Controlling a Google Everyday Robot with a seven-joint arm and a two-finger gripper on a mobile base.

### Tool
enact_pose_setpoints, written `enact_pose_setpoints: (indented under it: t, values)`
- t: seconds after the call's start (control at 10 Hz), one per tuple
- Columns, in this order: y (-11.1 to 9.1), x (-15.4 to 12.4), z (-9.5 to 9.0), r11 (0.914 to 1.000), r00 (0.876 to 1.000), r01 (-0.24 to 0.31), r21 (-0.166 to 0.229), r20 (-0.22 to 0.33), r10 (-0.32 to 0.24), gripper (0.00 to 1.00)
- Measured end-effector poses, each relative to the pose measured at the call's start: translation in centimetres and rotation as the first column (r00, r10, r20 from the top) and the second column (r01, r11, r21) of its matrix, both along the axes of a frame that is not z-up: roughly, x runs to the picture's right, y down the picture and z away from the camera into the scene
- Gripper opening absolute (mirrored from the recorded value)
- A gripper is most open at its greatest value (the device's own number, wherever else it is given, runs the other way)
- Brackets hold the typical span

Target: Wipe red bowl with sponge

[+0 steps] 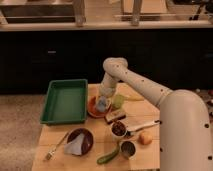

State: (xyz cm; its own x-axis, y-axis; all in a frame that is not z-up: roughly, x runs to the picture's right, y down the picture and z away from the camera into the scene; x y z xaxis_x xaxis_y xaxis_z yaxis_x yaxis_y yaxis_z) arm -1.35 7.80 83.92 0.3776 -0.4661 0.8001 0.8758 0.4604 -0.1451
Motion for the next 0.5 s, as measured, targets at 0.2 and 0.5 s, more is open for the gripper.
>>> enact_pose_setpoints:
  t: [0.2, 0.5]
  values:
    - [-0.4, 0.1, 1.2, 0.9998, 1.0, -0.003, 0.019, -0.017, 0.003, 0.0]
    - [-0.4, -1.1, 3.5, 0.9989, 1.0, 0.01, 0.047, -0.007, -0.01, 0.0]
